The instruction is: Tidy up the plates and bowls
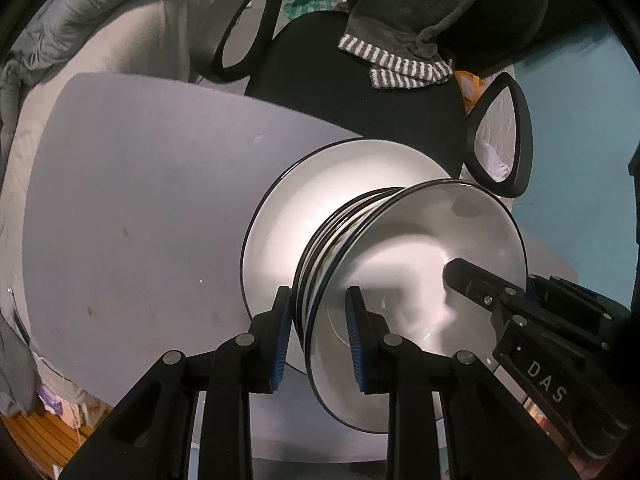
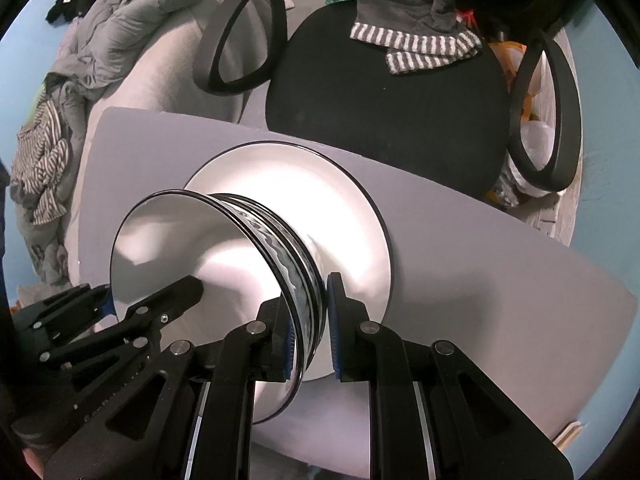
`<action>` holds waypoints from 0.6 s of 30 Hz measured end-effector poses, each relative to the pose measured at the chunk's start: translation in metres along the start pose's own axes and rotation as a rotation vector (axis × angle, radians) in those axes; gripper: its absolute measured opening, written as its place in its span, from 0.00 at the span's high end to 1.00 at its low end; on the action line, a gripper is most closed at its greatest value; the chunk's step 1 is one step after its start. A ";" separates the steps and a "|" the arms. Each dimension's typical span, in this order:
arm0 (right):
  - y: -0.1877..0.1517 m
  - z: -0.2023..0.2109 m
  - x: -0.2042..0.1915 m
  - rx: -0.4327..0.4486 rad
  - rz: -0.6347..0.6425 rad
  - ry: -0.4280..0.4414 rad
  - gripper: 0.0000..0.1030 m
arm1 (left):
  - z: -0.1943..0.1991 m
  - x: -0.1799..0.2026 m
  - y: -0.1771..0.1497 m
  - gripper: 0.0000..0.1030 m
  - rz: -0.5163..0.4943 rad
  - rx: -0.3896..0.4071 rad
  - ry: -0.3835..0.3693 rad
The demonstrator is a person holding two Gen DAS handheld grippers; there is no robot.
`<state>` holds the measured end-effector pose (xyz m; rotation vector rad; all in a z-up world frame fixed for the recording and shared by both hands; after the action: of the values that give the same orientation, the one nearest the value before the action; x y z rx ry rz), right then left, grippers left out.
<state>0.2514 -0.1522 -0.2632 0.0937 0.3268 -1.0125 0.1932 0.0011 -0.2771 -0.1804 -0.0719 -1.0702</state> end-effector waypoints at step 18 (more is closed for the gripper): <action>-0.014 0.063 0.004 0.187 0.031 -0.120 0.53 | 0.069 -0.003 -0.016 0.37 -0.019 0.234 0.065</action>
<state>0.2555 -0.1771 -0.2033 0.2057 0.1207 -1.0120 0.1801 0.0089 -0.2080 0.0661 -0.1397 -1.0767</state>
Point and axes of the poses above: each gripper's, at about its wrist camera, not at the fingertips, and z roughly against the way its jaws point, x to its right, y to its top, the point moved 5 cm from there along -z, roughly the way its jaws point, and after that the axes turned 6 degrees about y, right-handed, at the moved point
